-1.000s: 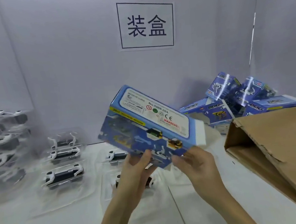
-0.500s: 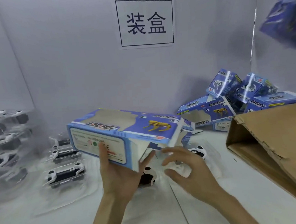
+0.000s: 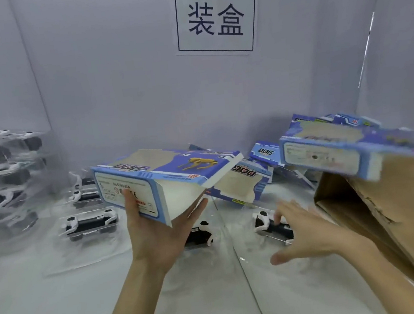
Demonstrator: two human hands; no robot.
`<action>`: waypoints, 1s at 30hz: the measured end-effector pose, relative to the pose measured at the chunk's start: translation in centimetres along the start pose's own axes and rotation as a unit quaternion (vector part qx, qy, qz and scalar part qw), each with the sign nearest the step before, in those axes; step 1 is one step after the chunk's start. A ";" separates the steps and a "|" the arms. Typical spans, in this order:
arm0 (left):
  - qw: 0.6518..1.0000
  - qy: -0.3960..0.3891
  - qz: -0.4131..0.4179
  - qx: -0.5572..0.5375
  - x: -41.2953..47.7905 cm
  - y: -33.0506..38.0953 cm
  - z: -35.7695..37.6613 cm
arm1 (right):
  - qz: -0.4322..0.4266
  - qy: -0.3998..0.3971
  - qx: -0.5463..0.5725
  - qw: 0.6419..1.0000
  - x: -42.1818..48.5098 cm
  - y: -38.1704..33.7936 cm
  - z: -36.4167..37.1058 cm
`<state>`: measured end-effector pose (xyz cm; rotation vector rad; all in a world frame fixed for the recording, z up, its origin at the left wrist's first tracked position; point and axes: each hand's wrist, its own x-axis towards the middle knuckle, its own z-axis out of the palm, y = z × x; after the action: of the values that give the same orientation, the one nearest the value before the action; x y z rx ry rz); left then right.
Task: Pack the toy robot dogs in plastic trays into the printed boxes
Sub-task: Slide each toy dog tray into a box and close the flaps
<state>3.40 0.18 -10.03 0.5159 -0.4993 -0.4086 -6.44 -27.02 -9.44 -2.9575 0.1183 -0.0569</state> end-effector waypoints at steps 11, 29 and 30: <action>1.000 0.031 -0.005 0.002 -0.2 0.1 -0.8 | -0.039 0.068 0.192 0.978 -2.0 1.0 -0.9; 0.990 0.139 0.021 -0.009 -0.5 -0.8 0.5 | -0.163 0.246 0.271 0.916 -3.2 -7.7 -2.0; 0.990 0.142 0.023 0.004 -0.5 -1.0 0.6 | -0.158 0.255 0.277 0.913 -3.1 -8.2 -1.6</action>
<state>2.44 -0.56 -10.33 0.5587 -0.2369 -0.2836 -8.94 -19.02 -6.48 -2.2975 -0.2681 -0.7689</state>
